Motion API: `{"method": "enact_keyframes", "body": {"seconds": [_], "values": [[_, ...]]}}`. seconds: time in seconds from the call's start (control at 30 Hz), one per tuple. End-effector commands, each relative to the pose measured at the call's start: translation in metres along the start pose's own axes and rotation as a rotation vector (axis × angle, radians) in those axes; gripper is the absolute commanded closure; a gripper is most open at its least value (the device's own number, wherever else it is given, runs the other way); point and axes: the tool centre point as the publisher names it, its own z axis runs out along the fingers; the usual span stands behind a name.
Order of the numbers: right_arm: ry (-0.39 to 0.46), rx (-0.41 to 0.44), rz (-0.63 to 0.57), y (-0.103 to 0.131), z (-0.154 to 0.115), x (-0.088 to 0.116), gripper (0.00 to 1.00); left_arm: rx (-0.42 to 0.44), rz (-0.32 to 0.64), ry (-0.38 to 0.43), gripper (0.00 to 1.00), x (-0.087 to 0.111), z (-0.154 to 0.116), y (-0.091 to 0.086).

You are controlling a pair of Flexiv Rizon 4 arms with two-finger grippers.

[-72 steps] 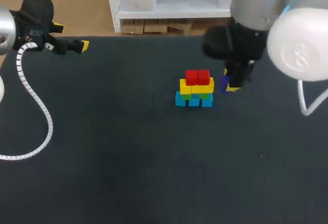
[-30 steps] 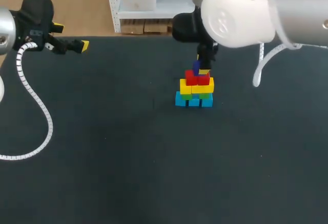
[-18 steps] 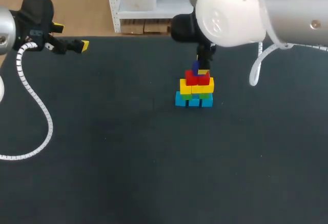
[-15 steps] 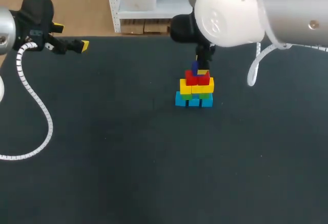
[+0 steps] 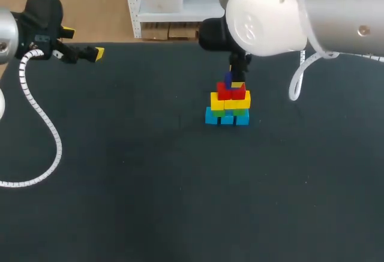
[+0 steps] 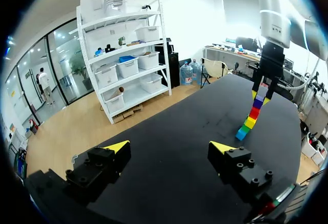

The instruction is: Place the blue cubes, place green cubes on the blue cubes, place the yellow cubes on the green cubes, then place the red cubes on the yellow cubes, and place purple cube on the red cubes.

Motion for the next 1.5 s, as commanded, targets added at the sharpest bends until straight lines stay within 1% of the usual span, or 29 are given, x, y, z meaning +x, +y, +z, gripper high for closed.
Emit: {"method": "enact_keyframes", "body": {"seconds": [0.03,0.27,0.37,0.4,0.57,0.67,0.7,0.73,0.77,1.0,1.13,1.23,1.5], "values": [[-0.004,0.003,0.001,0.001,0.000,0.001,0.87,0.005,0.002,-0.008,0.00,0.002,-0.001,0.001],[0.006,0.011,0.002,0.001,0.000,0.002,0.72,0.005,0.002,-0.008,0.00,0.002,-0.001,0.001],[0.008,0.011,-0.003,0.002,0.000,0.002,0.70,0.005,0.002,-0.008,0.00,0.002,-0.001,0.001],[0.008,0.010,-0.004,0.002,0.000,0.002,0.67,0.005,0.002,-0.008,0.00,0.002,-0.001,0.001],[0.009,0.008,-0.008,0.004,0.000,0.001,0.58,0.005,0.002,-0.008,0.00,0.002,-0.001,0.001],[0.005,0.005,-0.009,0.004,-0.001,0.001,0.51,0.005,0.002,-0.008,0.00,0.002,-0.001,0.001],[0.004,0.005,-0.008,0.004,-0.001,0.001,0.45,0.005,0.002,-0.008,0.00,0.002,-0.001,0.001],[0.002,0.006,-0.006,0.004,-0.001,0.002,0.02,0.005,0.002,-0.008,0.00,0.002,-0.001,0.001],[0.002,0.007,-0.004,0.004,-0.001,0.002,0.00,0.005,0.002,-0.008,0.00,0.002,-0.001,0.001],[-0.015,0.018,0.016,0.002,-0.005,0.004,0.00,0.005,0.002,-0.008,0.00,0.002,-0.001,0.001],[-0.033,0.046,0.042,0.000,-0.011,0.009,0.00,0.005,0.002,-0.008,0.00,0.002,-0.001,0.001],[-0.054,0.068,0.073,-0.003,-0.020,0.016,0.00,0.005,0.002,-0.008,0.00,0.002,-0.001,0.001],[-0.134,0.129,0.177,-0.013,-0.042,0.048,0.00,0.005,0.002,-0.008,0.00,0.002,-0.001,0.001]]}}
